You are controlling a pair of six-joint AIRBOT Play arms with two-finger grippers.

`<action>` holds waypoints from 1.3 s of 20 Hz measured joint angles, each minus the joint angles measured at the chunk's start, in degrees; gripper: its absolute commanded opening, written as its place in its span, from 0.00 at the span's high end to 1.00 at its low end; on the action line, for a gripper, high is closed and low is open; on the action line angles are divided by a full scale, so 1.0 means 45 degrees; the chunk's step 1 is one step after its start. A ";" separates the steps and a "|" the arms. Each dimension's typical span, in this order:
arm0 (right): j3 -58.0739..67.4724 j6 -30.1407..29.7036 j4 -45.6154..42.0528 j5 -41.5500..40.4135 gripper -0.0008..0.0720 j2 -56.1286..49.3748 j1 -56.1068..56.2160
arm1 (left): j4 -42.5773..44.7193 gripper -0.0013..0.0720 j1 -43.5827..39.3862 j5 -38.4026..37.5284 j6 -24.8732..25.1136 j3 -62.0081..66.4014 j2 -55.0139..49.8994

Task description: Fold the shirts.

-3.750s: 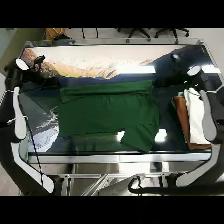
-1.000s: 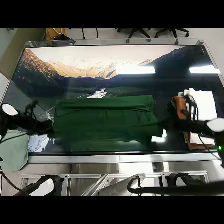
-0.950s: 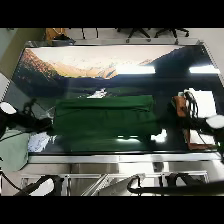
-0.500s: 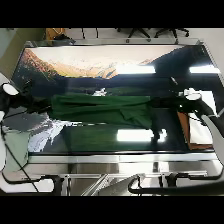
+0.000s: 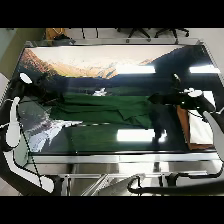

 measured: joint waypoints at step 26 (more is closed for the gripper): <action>0.2958 0.0962 0.1520 0.3575 0.97 -0.1083 0.0296 | -0.0850 0.96 -0.5348 0.3381 -0.0413 -0.0534 0.1005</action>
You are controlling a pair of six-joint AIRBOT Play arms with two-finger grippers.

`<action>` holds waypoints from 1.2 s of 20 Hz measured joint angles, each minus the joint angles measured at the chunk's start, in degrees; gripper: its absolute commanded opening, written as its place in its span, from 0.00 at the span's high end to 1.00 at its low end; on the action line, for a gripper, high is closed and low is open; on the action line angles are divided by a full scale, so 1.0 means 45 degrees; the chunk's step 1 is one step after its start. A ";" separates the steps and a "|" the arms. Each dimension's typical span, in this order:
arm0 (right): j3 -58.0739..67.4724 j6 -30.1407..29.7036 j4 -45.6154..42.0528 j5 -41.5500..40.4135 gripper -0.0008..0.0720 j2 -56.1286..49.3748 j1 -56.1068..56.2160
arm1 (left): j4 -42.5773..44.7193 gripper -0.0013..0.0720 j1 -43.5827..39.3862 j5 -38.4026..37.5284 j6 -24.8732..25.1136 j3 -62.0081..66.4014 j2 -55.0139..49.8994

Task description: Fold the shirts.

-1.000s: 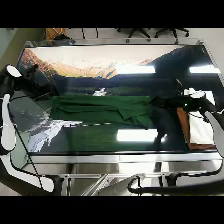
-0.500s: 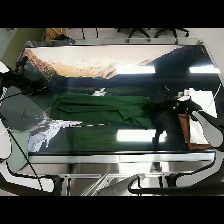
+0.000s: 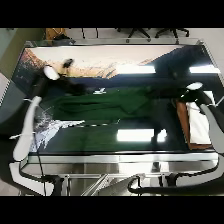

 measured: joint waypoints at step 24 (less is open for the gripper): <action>0.4716 0.3881 -0.1671 0.1860 0.97 0.0748 0.3269 | -0.2497 0.96 -0.0049 -0.2157 -0.0189 0.5450 0.1020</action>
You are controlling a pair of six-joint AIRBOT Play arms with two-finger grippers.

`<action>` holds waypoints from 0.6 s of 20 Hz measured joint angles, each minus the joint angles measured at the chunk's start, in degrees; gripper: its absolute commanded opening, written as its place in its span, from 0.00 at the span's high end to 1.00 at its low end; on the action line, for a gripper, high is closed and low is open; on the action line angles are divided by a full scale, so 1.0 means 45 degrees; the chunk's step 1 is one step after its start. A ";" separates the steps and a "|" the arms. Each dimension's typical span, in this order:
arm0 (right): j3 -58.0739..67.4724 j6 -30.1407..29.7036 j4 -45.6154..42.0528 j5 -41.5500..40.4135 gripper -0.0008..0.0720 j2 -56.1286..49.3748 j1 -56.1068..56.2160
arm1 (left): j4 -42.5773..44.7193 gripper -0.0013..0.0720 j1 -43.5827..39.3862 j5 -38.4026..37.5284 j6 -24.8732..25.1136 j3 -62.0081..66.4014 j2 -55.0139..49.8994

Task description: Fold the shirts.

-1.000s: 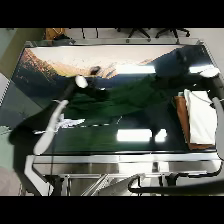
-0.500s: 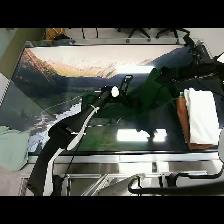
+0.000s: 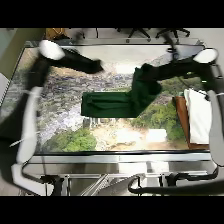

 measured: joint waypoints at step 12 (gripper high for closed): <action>0.0000 -0.3458 0.0549 -1.1453 0.36 -0.5309 0.8534 | -0.0044 0.96 0.4197 -0.2448 0.0826 -0.0248 0.4177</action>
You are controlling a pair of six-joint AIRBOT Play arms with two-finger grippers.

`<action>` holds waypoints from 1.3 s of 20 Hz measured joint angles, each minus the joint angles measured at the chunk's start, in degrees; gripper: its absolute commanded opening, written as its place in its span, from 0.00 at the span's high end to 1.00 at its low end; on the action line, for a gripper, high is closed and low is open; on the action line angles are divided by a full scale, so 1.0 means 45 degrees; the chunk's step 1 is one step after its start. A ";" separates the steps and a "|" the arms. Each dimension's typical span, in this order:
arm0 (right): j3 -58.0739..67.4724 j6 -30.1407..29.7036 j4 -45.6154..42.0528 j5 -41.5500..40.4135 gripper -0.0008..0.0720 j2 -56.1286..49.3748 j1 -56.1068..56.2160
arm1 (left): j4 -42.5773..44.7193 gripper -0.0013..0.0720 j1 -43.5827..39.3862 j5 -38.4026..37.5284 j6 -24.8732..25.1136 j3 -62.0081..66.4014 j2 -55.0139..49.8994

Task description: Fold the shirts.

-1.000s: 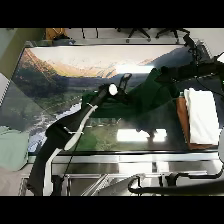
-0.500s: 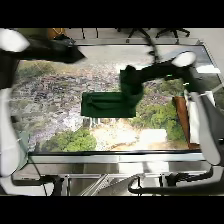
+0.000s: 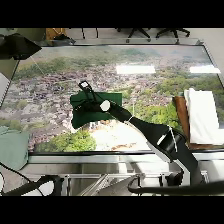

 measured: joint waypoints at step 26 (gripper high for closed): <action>-0.0413 0.5542 -0.1719 0.9209 0.82 -0.0588 -0.6494 | 0.0000 0.96 -0.0131 -0.0782 0.0117 -0.0005 -0.0223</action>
